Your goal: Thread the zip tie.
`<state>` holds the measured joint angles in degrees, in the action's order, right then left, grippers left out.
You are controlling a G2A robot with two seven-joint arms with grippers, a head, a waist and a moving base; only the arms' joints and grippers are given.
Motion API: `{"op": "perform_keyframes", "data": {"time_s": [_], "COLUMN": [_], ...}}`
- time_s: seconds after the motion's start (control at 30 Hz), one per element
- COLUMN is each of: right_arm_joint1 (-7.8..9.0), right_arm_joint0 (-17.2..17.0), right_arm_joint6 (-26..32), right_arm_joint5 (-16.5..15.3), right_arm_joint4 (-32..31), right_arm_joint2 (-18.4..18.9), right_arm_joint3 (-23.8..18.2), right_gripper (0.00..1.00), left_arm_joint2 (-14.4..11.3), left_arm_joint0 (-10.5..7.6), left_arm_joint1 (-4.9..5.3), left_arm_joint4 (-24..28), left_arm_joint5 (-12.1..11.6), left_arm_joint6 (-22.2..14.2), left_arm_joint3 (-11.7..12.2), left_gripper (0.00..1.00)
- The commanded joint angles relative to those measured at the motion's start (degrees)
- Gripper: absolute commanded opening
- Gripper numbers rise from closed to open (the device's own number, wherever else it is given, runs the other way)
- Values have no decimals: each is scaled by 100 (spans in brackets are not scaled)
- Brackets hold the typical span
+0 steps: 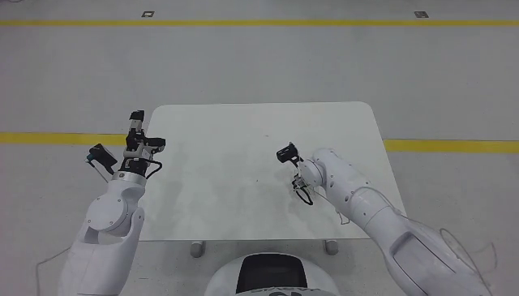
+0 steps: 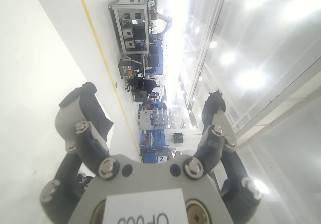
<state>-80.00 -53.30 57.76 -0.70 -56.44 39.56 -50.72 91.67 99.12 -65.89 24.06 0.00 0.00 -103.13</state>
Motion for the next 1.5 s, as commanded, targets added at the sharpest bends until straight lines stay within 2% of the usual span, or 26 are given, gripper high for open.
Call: {"op": "perform_keyframes", "data": {"time_s": [0.0,0.5,0.9,1.0,1.07,1.3,1.47], "right_arm_joint1": [-18,-130,-204,-218,-223,-193,-78], "right_arm_joint0": [11,77,117,124,125,70,-82], "right_arm_joint6": [-4,-25,-44,-56,-62,-44,-5], "right_arm_joint5": [7,-18,14,27,26,31,-28], "right_arm_joint4": [6,-26,-71,-84,-93,-179,-268], "right_arm_joint2": [-6,-57,-67,-60,-49,31,227], "right_arm_joint3": [40,283,435,459,459,303,-53], "right_gripper": [11,11,6,0,0,0,0], "left_arm_joint2": [0,0,0,0,0,0,0], "left_arm_joint0": [0,0,0,0,0,0,0], "left_arm_joint1": [0,0,0,0,0,0,0], "left_arm_joint4": [0,0,0,0,0,0,0], "left_arm_joint5": [0,0,0,0,0,0,0], "left_arm_joint6": [0,0,0,0,0,0,0], "left_arm_joint3": [0,0,0,0,0,0,0], "left_gripper": [100,100,100,100,100,100,100]}}
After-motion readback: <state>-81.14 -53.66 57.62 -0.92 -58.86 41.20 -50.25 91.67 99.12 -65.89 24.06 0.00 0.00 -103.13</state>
